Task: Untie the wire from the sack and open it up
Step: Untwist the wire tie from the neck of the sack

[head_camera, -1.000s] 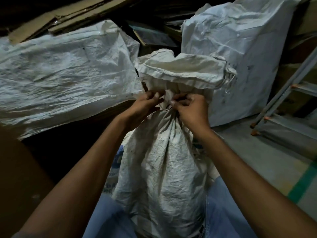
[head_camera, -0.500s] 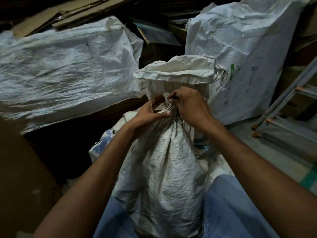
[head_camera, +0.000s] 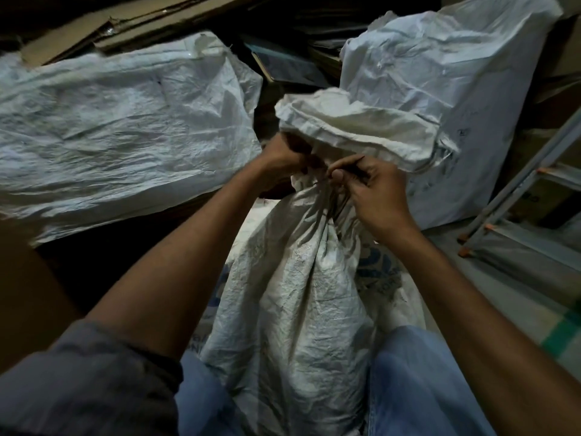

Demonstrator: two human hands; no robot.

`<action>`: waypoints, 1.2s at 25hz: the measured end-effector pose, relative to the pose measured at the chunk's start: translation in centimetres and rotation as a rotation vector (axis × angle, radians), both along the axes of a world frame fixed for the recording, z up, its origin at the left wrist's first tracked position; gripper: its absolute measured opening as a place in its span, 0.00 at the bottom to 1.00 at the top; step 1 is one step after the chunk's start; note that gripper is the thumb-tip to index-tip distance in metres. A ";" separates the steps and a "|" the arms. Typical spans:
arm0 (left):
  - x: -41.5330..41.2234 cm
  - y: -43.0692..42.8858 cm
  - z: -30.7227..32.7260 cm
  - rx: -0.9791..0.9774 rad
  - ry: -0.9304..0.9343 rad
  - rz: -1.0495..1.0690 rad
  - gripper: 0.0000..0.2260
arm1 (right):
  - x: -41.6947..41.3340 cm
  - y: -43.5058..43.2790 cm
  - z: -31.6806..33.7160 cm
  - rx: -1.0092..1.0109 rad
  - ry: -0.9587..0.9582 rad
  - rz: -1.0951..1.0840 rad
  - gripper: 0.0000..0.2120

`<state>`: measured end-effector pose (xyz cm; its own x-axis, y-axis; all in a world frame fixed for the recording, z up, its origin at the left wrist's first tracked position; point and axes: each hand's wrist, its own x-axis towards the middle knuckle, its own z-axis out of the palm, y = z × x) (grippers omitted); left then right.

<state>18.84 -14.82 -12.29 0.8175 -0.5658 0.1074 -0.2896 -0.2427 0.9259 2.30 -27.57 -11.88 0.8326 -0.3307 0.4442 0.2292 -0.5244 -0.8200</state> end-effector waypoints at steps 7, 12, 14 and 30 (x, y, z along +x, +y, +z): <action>1.1 0.0 0.1 -0.122 0.014 0.212 0.11 | -0.3 0.9 -0.2 0.053 -0.177 -0.081 0.08; 2.1 1.3 -0.9 -0.118 0.024 0.315 0.11 | -0.1 1.9 -1.7 0.002 -0.303 -0.202 0.10; 2.0 1.7 -0.9 -0.090 -0.004 0.323 0.10 | 0.4 2.3 -2.0 0.028 -0.302 -0.235 0.08; -7.3 5.4 -5.1 -0.069 -0.171 0.184 0.10 | 3.9 2.0 -0.2 0.079 -0.117 -0.073 0.07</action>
<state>11.57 -9.43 -17.42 0.8727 -0.3955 0.2862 -0.4002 -0.2437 0.8834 6.21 -25.60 -12.08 0.7494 -0.4262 0.5067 0.2893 -0.4777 -0.8295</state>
